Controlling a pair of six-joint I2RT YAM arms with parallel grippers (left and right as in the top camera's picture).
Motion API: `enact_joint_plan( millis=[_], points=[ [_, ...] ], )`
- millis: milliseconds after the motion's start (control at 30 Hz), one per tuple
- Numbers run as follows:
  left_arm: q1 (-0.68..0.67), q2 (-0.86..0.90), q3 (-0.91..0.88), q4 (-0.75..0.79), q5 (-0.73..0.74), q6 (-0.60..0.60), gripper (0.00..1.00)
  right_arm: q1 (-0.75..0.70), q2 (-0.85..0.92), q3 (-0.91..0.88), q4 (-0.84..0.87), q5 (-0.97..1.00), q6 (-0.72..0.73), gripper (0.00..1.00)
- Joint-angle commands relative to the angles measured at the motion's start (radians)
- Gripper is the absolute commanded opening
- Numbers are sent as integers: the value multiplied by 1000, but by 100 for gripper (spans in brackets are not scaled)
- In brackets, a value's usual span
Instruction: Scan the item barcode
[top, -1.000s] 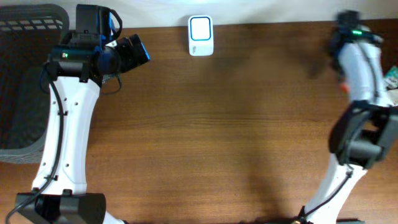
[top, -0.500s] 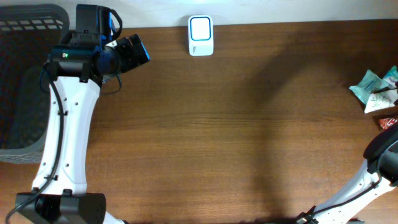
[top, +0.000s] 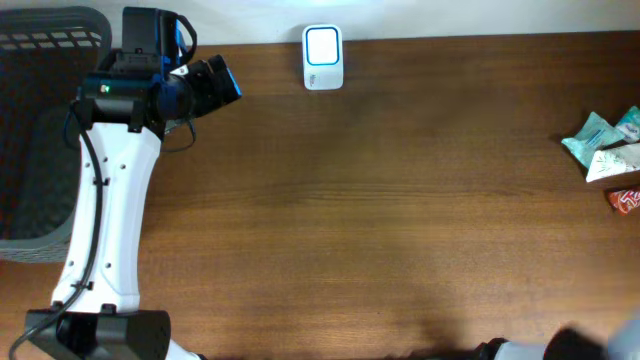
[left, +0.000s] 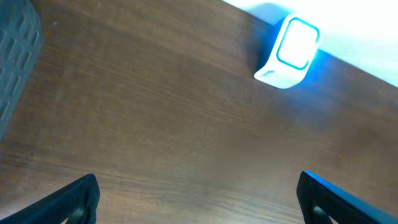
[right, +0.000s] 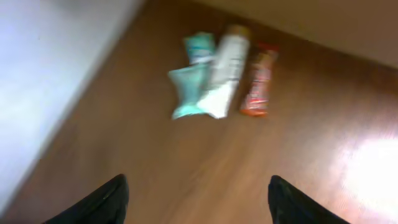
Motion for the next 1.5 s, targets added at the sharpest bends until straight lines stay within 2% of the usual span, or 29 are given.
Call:
enact_joint_plan(
  millis=[0,33,67,100,167,267,467,567,733,867,1000,1100,1233,1300,1367,1467],
  points=[
    [4,-6,5,-1,-3,20,99,210,-139,-10,-88,-23,-56,76],
    [4,-6,5,-1,-3,20,99,323,-165,-10,-141,-23,-55,77],
    [4,-6,5,-2,-3,20,99,380,-169,-10,-171,-23,-55,85],
    [4,-6,5,-1,-3,20,99,424,-168,-10,-202,-24,-55,100],
    [4,-6,5,-2,-3,20,99,558,-144,-10,-339,-27,-55,99],
    [4,-6,5,-2,-3,20,99,640,-113,-12,-360,2,-55,99],
    [4,-6,5,-1,-3,20,99,639,-66,-12,-362,23,-56,99],
    [4,-6,5,-1,-3,20,99,639,-65,-12,-362,11,-154,99],
    [4,-6,5,-1,-3,20,99,639,-60,-15,-362,15,-161,99],
    [4,-6,5,-1,-3,20,99,640,-93,-68,-333,15,-220,99],
    [4,-6,5,-2,-3,20,99,640,-213,-281,-113,-38,-309,99],
    [4,-6,5,-1,-3,20,99,640,-360,-542,132,-130,-426,99],
    [4,-6,5,-1,-3,20,99,640,-642,-1011,543,-152,-430,99],
    [4,-6,5,-1,-3,20,99,640,-755,-1169,682,-155,-430,99],
    [4,-6,5,-1,-3,20,99,638,-943,-1392,872,-154,-430,99],
    [4,-6,5,-1,-3,20,99,629,-1178,-1621,1047,-155,-430,99]
  ],
)
